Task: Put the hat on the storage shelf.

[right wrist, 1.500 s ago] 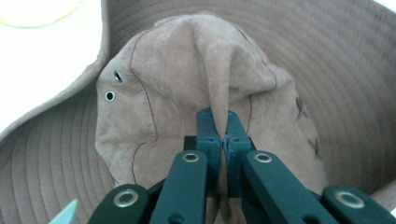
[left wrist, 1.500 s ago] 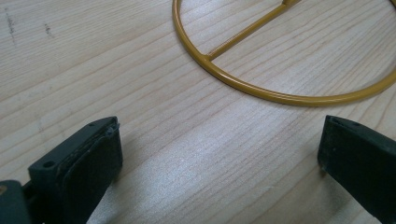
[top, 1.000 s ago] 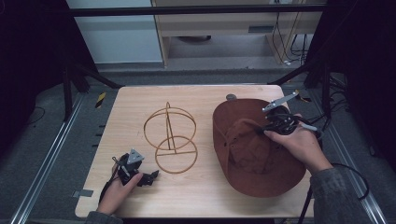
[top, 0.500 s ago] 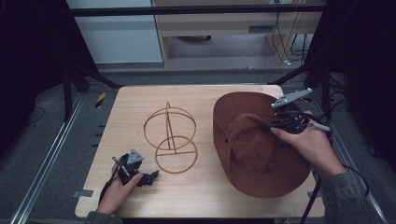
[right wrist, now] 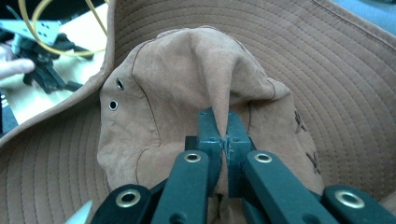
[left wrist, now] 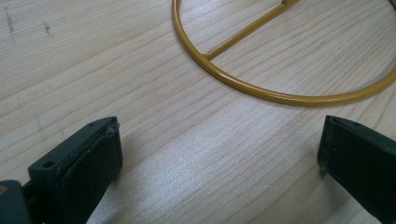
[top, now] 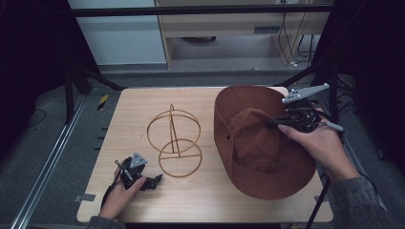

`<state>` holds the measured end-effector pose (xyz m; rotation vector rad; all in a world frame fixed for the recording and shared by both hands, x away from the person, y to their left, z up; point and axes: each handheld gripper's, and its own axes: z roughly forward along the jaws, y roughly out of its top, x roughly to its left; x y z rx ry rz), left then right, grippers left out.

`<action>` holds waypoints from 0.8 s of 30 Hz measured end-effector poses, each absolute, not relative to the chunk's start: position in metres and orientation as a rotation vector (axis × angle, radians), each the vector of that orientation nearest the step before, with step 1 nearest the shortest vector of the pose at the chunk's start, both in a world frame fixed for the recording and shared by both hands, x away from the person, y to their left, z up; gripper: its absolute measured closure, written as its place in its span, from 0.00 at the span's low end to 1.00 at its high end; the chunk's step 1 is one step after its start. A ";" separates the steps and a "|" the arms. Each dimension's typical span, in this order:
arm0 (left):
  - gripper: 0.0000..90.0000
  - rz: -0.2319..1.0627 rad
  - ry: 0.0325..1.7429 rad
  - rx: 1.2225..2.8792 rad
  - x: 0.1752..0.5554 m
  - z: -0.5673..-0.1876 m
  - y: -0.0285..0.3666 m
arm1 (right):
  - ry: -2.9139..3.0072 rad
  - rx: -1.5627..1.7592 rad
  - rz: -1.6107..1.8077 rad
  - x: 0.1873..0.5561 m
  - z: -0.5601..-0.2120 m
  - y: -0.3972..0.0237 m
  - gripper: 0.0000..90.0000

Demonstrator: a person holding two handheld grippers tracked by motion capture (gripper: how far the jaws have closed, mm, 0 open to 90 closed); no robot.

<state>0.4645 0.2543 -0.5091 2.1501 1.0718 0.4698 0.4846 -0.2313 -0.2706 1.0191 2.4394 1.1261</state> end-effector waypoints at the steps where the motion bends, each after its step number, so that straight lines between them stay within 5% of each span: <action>1: 0.00 0.470 1.072 2.150 0.465 -0.509 0.254 | 2.433 1.018 1.130 0.484 -0.268 -0.230 0.99; 24: 0.00 0.472 1.071 2.148 0.465 -0.509 0.254 | 2.314 0.904 1.292 0.473 -0.228 -0.207 0.99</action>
